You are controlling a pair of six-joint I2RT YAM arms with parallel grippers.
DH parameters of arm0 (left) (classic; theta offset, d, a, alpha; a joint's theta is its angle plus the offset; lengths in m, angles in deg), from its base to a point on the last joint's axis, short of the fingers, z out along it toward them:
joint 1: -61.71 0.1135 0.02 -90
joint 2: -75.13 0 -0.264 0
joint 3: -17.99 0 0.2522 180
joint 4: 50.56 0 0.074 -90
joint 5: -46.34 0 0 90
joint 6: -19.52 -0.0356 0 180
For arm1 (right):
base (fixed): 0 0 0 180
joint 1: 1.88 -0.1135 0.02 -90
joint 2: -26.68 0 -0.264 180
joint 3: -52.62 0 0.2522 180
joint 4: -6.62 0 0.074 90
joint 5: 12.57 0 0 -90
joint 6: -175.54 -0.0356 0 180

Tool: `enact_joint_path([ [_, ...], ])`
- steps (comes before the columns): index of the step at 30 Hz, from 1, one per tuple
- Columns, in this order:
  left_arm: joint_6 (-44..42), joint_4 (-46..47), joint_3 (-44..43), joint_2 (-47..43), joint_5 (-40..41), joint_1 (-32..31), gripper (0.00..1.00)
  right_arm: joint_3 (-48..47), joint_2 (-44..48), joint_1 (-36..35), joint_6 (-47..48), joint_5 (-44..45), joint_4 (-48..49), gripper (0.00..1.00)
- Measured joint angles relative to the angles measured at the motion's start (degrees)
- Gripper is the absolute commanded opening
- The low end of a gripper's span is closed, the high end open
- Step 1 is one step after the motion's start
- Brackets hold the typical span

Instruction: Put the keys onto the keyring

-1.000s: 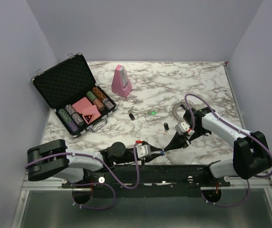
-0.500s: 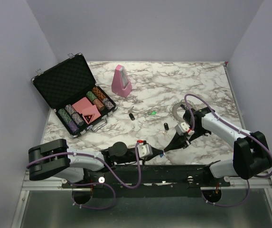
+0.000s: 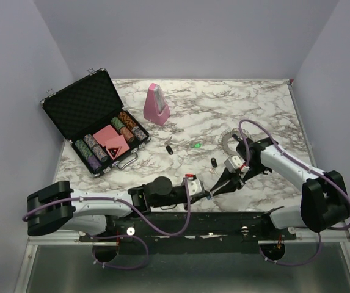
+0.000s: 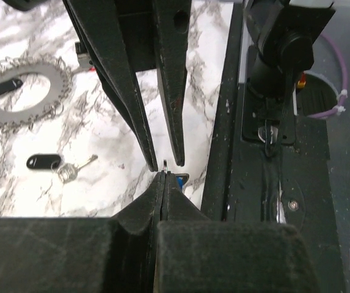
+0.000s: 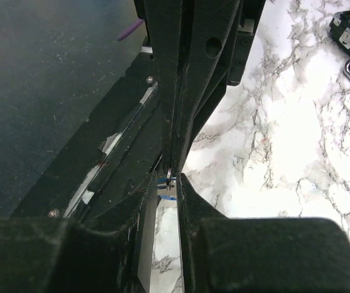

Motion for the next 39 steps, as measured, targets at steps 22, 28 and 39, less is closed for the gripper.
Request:
enact_joint_path([
  [22,0.42,-42.03,-20.87,0.24,1.53,1.25,0.00,-0.24,1.95,-0.02,-14.47,1.68,9.31,0.30],
  [28,0.85,-44.46,-22.12,0.87,1.53,1.51,0.00,0.04,2.32,-0.17,-16.52,1.68,11.17,0.30],
  [39,1.77,-44.57,-22.12,0.96,1.53,1.62,0.00,0.59,2.32,-1.16,-19.34,1.66,13.70,0.30],
])
